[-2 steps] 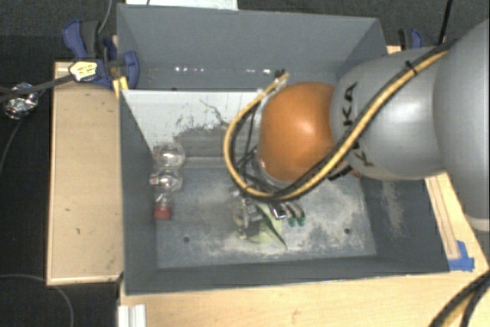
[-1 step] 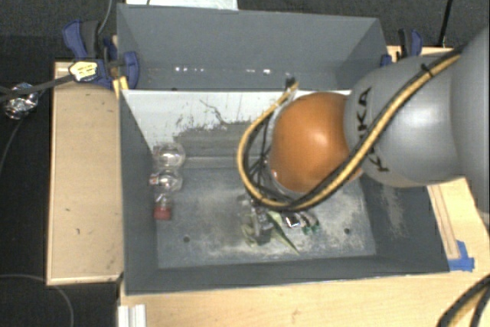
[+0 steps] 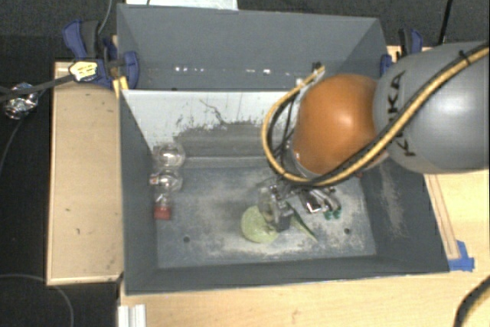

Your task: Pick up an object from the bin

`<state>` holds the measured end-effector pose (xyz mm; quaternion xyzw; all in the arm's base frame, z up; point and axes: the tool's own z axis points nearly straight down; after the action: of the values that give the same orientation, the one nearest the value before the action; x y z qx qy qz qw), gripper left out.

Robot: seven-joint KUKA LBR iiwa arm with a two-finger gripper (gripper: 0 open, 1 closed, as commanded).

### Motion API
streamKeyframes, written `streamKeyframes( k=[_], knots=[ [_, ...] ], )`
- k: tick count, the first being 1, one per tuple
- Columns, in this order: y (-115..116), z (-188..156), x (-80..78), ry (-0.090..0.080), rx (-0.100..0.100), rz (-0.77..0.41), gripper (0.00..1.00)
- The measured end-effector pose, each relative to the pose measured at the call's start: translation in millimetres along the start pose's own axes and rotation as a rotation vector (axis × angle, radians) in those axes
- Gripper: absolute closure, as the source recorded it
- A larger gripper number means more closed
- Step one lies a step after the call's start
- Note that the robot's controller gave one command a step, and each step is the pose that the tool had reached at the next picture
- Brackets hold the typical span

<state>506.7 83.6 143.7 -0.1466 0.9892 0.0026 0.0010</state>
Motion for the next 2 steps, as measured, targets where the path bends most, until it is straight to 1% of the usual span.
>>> streamKeyframes(
  k=[1,2],
  knots=[
    [-10,-6,-3.2,0.0,0.001,0.008,1.0],
    [-4,-52,9.0,-0.003,0.001,-0.151,1.0]
  ],
)
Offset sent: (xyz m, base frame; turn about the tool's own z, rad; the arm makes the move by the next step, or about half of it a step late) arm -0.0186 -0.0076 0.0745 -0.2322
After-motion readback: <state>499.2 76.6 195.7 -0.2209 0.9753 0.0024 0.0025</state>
